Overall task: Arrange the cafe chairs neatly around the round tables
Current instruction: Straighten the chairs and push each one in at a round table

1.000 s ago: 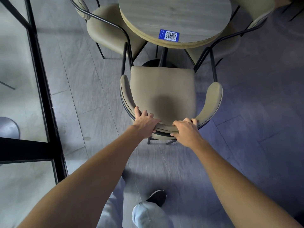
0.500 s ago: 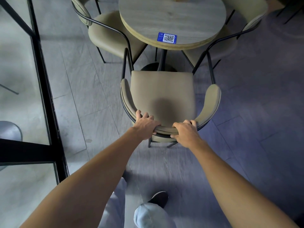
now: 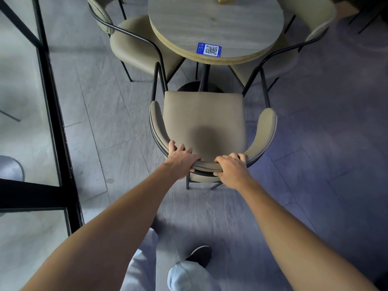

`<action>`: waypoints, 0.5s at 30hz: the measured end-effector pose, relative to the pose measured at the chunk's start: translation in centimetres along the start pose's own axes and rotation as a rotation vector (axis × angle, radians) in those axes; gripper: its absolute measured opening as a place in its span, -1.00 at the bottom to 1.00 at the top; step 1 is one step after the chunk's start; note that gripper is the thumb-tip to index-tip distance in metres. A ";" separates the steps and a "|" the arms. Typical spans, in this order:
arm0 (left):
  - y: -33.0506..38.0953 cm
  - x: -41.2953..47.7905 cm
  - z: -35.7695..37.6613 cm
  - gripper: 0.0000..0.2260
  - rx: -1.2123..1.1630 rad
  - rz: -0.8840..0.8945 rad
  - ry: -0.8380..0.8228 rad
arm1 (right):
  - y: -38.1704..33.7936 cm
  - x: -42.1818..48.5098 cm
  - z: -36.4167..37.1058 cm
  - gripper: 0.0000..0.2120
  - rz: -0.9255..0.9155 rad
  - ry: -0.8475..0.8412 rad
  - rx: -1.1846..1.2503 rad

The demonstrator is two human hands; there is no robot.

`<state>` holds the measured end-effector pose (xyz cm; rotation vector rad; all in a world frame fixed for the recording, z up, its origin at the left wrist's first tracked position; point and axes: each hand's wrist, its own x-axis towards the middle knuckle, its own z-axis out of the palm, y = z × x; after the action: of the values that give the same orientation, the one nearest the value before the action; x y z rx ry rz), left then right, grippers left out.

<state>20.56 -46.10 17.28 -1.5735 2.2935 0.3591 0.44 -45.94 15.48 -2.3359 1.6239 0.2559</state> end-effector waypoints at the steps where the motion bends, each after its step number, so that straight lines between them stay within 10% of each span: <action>1: 0.1 0.0 0.0 -0.66 0.002 -0.004 0.012 | 0.1 0.0 0.0 -0.65 -0.001 0.001 0.003; 15: 1.6 -1.0 -2.4 -0.52 0.043 -0.119 0.045 | -0.5 -0.4 -3.8 -0.32 0.006 -0.068 0.046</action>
<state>19.11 -45.57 19.88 -1.7039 2.2119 0.2456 0.70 -46.68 19.26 -2.2638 1.5887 0.2932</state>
